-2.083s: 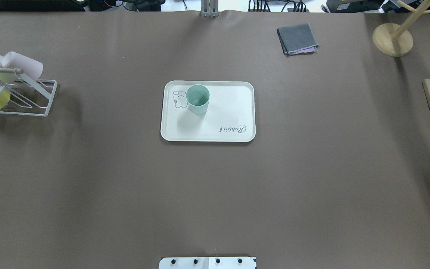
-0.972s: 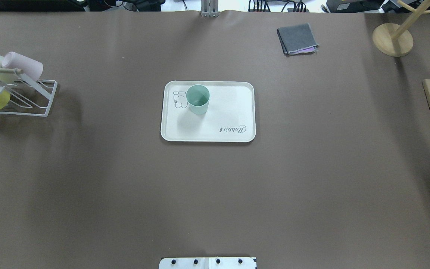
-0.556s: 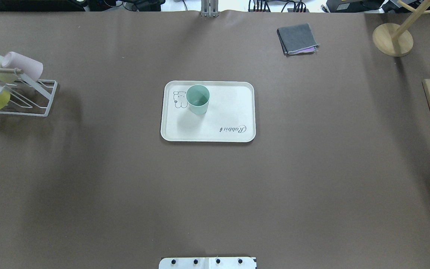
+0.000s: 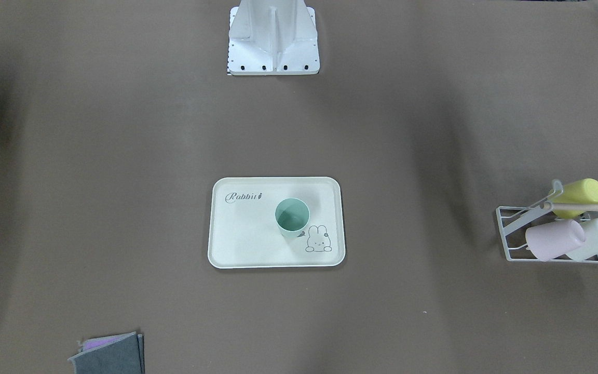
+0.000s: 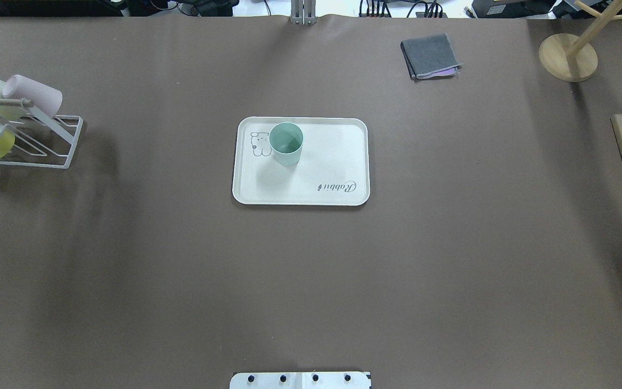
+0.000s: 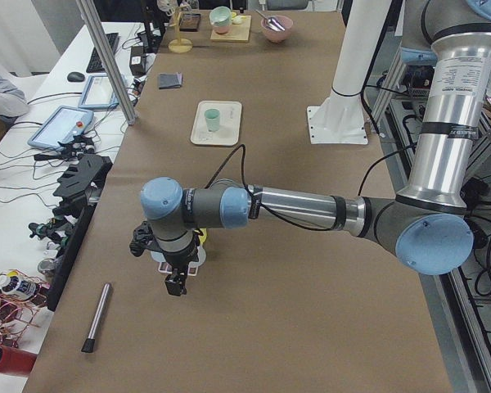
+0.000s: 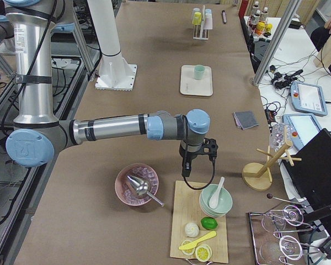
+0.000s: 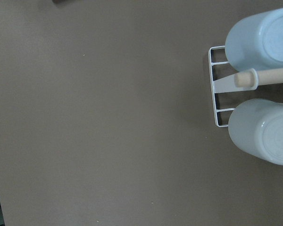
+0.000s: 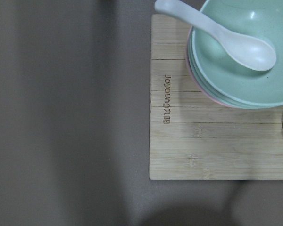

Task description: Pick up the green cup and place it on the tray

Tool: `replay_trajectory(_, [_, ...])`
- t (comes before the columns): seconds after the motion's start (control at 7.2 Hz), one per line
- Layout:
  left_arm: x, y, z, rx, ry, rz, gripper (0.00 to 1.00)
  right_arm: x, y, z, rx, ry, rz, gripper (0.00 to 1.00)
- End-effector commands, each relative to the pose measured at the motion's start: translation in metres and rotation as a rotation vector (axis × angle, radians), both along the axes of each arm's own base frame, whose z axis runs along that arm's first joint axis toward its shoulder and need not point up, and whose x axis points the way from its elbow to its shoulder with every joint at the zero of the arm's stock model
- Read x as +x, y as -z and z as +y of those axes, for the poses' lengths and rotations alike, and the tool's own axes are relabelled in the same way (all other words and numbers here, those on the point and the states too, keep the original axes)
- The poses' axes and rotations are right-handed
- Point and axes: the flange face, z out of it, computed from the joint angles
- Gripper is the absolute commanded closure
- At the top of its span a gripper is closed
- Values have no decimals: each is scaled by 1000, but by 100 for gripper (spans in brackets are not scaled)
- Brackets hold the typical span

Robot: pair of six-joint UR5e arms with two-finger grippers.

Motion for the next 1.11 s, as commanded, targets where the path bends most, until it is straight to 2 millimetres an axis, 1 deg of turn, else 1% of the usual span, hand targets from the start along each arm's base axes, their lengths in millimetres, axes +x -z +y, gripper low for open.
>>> replay_trajectory(0.0, [2,2,-1,10,2,29,3,0,0,0,0,0,0,0])
replay_trajectory(0.14, [4,19,-2,27,9,57,3,0,1,0,1,0,0,0])
replay_trajectory(0.28, [2,40,-1,47,16,59,3,0,1,0,2,2,-2,0])
replay_trajectory(0.42, [-1,40,20,29,22,64,3,0,1,0,2,2,-2,0])
replay_trajectory(0.56, [2,39,57,32,22,64,3,1,4,0,8,0,-1,0])
replay_trajectory(0.69, [3,36,77,30,21,64,3,2,4,3,9,-2,1,0])
replay_trajectory(0.83, [3,32,88,25,16,65,3,1,4,3,7,0,-1,0])
replay_trajectory(0.97, [4,17,106,5,16,64,3,1,2,3,4,0,0,0])
